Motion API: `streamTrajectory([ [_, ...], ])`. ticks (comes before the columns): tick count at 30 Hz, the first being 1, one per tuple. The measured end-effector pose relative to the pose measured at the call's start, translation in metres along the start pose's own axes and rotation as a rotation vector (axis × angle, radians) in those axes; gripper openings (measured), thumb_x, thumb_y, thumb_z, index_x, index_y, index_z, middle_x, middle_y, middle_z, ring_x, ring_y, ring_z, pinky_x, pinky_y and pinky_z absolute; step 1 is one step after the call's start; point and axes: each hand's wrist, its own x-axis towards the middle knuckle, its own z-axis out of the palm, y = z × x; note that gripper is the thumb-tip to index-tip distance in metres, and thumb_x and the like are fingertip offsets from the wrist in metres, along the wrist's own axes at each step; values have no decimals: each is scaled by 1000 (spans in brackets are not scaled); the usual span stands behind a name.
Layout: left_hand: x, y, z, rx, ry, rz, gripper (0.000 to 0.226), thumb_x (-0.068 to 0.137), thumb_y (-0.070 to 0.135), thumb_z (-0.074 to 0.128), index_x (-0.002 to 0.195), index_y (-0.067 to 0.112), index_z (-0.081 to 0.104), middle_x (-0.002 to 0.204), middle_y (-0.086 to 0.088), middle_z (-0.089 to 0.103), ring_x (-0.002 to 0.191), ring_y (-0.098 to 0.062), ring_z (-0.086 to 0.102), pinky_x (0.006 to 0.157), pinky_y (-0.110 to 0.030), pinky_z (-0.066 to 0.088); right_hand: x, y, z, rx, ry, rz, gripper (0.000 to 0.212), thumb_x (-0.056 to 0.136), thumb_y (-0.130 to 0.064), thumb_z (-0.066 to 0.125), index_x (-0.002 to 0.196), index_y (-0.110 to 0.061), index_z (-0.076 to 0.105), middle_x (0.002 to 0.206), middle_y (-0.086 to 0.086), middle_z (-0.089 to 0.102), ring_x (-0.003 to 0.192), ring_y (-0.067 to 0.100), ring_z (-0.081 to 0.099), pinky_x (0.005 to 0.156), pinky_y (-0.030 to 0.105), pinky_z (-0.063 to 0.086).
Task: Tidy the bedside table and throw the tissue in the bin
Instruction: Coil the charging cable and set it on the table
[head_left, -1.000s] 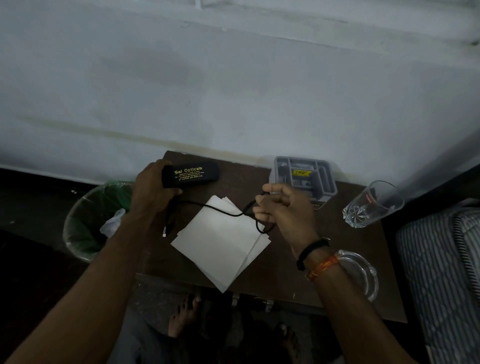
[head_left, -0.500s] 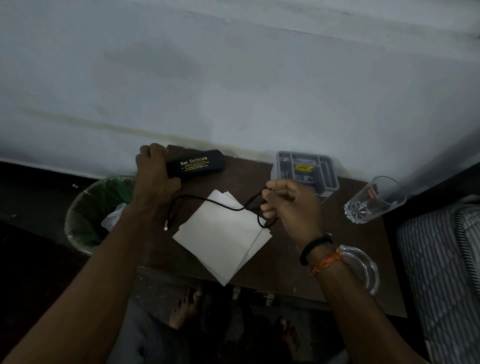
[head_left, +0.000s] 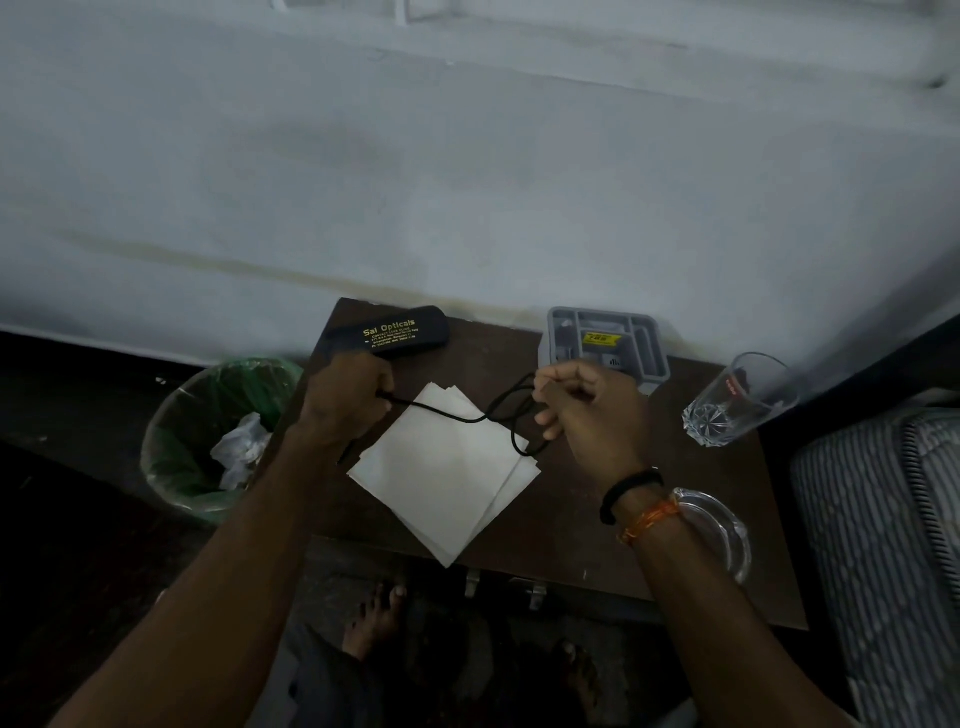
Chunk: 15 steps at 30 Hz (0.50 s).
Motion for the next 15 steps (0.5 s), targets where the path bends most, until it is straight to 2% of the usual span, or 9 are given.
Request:
streamTrajectory([
  [2, -3, 4, 1, 1, 25, -4, 9, 75, 9, 73, 78, 16, 68, 94, -5, 66, 89, -27, 64, 78, -43, 56, 0, 1, -3, -3, 12, 1, 12, 90, -9, 66, 85, -18, 72, 77, 2, 73, 56, 13, 67, 53, 28, 57],
  [4, -4, 7, 2, 49, 68, 0, 12, 79, 5, 66, 74, 16, 67, 96, -10, 62, 91, -30, 60, 79, -47, 55, 0, 2, -7, -12, 19, -3, 9, 90, -10, 67, 87, -16, 72, 77, 2, 73, 56, 14, 68, 53, 28, 56],
  [8, -6, 10, 8, 182, 54, 5, 8, 82, 6, 60, 88, 9, 65, 105, -17, 57, 104, -37, 51, 92, -47, 43, 0, 3, -13, -17, 28, -6, 9, 90, -8, 66, 90, -13, 73, 78, 2, 73, 57, 15, 68, 52, 27, 56],
  [11, -9, 15, 4, 154, 45, 0, 9, 87, 9, 55, 96, 11, 57, 104, -14, 62, 106, -36, 53, 100, -49, 36, -1, 2, -16, -6, 46, -5, 9, 90, -7, 66, 90, -13, 73, 78, 2, 73, 57, 14, 68, 52, 27, 56],
  [13, -13, 22, -5, 47, 121, 27, 5, 92, 9, 51, 95, 12, 54, 91, -13, 66, 91, -36, 61, 92, -50, 44, 1, 1, -18, 10, 59, -1, 10, 90, -6, 66, 89, -13, 73, 77, 2, 73, 56, 12, 67, 52, 26, 55],
  [15, -22, 32, -18, -139, 193, 57, 5, 92, 7, 50, 91, 12, 52, 79, -11, 65, 72, -34, 62, 70, -48, 52, 2, -1, -19, 27, 78, -5, 10, 89, -5, 66, 89, -12, 73, 76, 3, 73, 54, 9, 66, 50, 24, 54],
])
